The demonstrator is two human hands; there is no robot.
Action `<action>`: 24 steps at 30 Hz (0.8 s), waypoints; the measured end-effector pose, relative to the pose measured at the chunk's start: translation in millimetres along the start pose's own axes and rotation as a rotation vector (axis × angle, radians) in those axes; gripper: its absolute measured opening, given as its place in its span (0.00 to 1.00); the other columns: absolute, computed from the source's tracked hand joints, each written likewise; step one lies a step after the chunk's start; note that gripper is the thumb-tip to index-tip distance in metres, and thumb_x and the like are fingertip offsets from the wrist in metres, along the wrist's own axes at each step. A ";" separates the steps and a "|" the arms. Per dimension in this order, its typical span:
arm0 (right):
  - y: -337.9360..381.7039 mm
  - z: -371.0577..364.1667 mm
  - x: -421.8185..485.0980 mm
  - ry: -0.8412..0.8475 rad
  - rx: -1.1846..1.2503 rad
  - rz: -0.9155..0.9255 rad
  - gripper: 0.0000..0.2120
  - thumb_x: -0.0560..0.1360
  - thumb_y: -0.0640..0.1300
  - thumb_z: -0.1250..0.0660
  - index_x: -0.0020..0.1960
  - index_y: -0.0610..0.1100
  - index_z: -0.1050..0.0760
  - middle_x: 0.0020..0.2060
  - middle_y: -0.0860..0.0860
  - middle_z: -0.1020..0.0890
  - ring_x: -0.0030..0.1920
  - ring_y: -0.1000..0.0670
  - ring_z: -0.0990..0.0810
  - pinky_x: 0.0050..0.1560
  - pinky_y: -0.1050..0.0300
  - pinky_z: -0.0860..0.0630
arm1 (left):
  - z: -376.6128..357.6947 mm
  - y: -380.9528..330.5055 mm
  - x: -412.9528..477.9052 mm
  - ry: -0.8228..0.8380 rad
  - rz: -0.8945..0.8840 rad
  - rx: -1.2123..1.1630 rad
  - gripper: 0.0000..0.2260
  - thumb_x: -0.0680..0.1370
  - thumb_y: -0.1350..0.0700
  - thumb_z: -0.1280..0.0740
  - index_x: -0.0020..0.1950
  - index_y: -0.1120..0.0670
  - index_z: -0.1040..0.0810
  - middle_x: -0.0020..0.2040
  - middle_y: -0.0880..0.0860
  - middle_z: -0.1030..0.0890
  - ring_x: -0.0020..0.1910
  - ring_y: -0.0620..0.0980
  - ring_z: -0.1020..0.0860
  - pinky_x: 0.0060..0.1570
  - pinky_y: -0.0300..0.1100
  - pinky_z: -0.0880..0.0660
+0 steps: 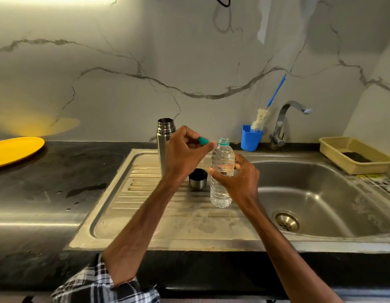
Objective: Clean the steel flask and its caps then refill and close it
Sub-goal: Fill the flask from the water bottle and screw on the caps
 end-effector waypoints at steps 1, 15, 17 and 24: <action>-1.7 0.3 -0.6 0.001 0.001 0.003 0.26 0.64 0.54 0.18 0.59 0.50 0.20 0.44 0.57 0.15 0.41 0.63 0.17 0.40 0.74 0.24 | 3.2 3.7 -4.9 0.053 -0.030 0.061 0.19 0.67 0.50 0.18 0.49 0.55 0.22 0.44 0.48 0.15 0.39 0.41 0.16 0.38 0.33 0.19; -8.9 2.5 -6.9 0.010 0.014 0.033 0.25 0.66 0.53 0.19 0.59 0.45 0.21 0.47 0.53 0.14 0.43 0.60 0.16 0.40 0.74 0.23 | -21.3 127.0 -87.8 0.450 0.090 0.598 0.16 0.69 0.40 0.21 0.50 0.48 0.12 0.47 0.44 0.13 0.43 0.38 0.19 0.45 0.42 0.19; -9.0 1.7 -7.4 0.012 0.022 0.032 0.25 0.67 0.52 0.19 0.59 0.44 0.21 0.48 0.52 0.14 0.43 0.60 0.16 0.40 0.75 0.24 | -20.7 128.2 -87.3 0.447 0.114 0.561 0.17 0.68 0.41 0.21 0.51 0.49 0.13 0.47 0.44 0.13 0.42 0.37 0.20 0.42 0.36 0.22; -11.2 -0.8 -9.4 0.032 0.050 0.003 0.25 0.67 0.53 0.20 0.60 0.46 0.22 0.47 0.54 0.15 0.43 0.62 0.17 0.39 0.76 0.26 | 4.5 108.6 -84.4 0.268 0.080 0.516 0.19 0.70 0.41 0.22 0.56 0.48 0.16 0.51 0.41 0.18 0.46 0.38 0.23 0.46 0.34 0.27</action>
Point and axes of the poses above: each hand's wrist, its own x-axis towards the middle knuckle, its own z-axis out of the back of the hand, y = z × x, the point moved 10 cm from there along x, towards the middle knuckle
